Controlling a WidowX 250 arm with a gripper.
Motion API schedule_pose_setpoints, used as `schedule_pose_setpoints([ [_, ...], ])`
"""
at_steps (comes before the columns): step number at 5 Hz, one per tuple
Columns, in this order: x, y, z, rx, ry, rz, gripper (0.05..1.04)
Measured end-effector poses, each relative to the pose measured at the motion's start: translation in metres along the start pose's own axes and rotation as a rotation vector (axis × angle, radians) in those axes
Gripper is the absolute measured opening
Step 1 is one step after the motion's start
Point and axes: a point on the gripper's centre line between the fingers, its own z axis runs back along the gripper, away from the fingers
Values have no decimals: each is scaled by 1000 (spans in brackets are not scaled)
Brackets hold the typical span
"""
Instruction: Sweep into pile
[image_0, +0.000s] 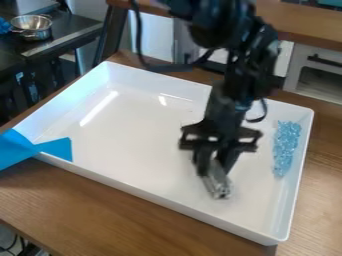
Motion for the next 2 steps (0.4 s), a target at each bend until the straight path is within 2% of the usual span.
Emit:
schedule_pose_setpoints([
  [2, 21, 66, 3, -83, -63, 5, 370],
])
